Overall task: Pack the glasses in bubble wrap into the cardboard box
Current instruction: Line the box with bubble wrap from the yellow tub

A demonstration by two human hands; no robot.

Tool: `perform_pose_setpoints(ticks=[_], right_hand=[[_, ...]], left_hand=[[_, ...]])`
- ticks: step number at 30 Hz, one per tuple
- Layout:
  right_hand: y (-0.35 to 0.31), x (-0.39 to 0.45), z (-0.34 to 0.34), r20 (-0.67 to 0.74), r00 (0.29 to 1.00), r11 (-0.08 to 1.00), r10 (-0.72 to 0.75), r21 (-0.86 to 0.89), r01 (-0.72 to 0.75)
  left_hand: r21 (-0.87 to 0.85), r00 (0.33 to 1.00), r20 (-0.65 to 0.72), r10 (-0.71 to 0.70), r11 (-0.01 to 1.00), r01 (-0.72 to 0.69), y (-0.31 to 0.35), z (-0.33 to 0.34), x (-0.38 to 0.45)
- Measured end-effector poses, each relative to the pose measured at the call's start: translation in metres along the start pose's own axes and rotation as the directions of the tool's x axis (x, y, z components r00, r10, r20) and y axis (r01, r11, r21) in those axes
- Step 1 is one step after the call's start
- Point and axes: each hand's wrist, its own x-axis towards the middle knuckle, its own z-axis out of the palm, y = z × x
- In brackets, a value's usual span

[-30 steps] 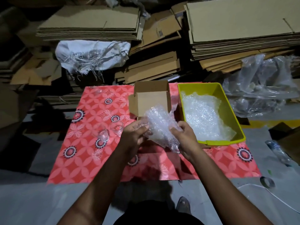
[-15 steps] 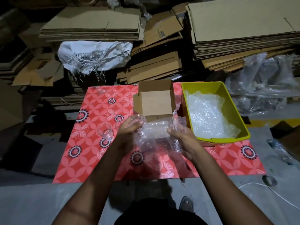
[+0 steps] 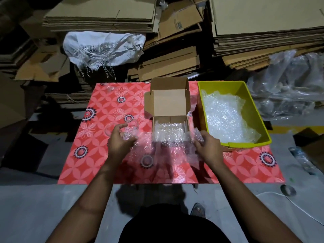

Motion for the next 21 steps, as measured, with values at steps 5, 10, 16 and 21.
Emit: perform_pose_setpoints(ticks=[5,10,16,21], right_hand=[[-0.016,-0.011,0.017,0.028,0.993,0.968,0.116,0.219,-0.119],[-0.052,-0.016,0.028,0.137,0.988,0.911,0.071,0.394,-0.12],[-0.089,-0.02,0.018,0.08,0.997,0.919,0.01,0.393,-0.04],[-0.099,-0.02,0.002,-0.016,1.0,0.927,-0.005,0.375,0.01]], left_hand=[[-0.153,0.992,0.086,-0.087,0.983,0.099,-0.009,0.011,-0.009],[-0.141,0.98,0.185,-0.073,0.985,0.1,0.013,0.04,-0.02],[-0.046,0.965,0.171,0.196,0.98,-0.191,0.04,0.053,-0.04],[-0.255,0.943,0.28,0.182,0.961,-0.109,0.052,0.054,-0.047]])
